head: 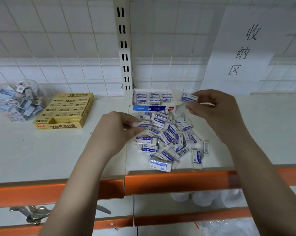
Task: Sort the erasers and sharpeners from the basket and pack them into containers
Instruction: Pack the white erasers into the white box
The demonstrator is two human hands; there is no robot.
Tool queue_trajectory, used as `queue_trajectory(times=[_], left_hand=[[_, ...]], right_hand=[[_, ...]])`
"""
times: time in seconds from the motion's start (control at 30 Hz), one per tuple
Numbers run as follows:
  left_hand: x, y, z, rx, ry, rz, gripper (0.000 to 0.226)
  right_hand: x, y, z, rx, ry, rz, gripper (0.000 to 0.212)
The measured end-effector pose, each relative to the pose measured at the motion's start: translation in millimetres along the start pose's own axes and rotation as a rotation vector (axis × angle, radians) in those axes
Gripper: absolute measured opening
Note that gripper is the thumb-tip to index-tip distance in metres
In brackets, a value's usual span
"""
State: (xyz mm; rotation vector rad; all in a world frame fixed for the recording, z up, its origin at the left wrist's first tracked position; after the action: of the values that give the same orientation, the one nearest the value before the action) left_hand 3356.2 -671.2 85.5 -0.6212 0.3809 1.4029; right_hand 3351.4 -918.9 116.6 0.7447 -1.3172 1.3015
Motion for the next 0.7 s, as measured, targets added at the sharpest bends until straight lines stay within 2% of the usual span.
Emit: queue_trajectory(times=[0.17,0.33,0.47,0.6,0.7], left_hand=[[1,17,22,-0.093,0.025,-0.022,0.023],[3,30,25,-0.159,0.077,-0.037,0.015],[7,35,28,-0.203,0.094,-0.054,0.012],[5,41,36,-0.255,0.112,-0.069,0.020],[8,43,37,-0.277,0.099,-0.065,0.013]], right_hand=[[-6,-47,-23,0.121,0.286,0.066,0.012],[-24,-83,-54,0.260,0.667,0.129,0.024],[-39,-97,-64,0.299,0.713,0.073,0.031],[-44,-103,-74,0.324,0.714,0.086,0.031],[-45,-104,-80,0.350,0.750,0.111,0.029]])
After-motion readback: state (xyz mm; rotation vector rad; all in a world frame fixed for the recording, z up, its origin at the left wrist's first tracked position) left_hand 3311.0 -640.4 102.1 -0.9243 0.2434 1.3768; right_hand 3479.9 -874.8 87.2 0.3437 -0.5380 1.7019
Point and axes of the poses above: each hand's wrist, its own y-axis away from the middle knuckle, its own z-axis out of the back of the hand, x = y × z, the point moved 10 cm from there along -y, towards the middle knuckle, and after that the axes turned 4 degrees about -y, right-handed, at the moved point
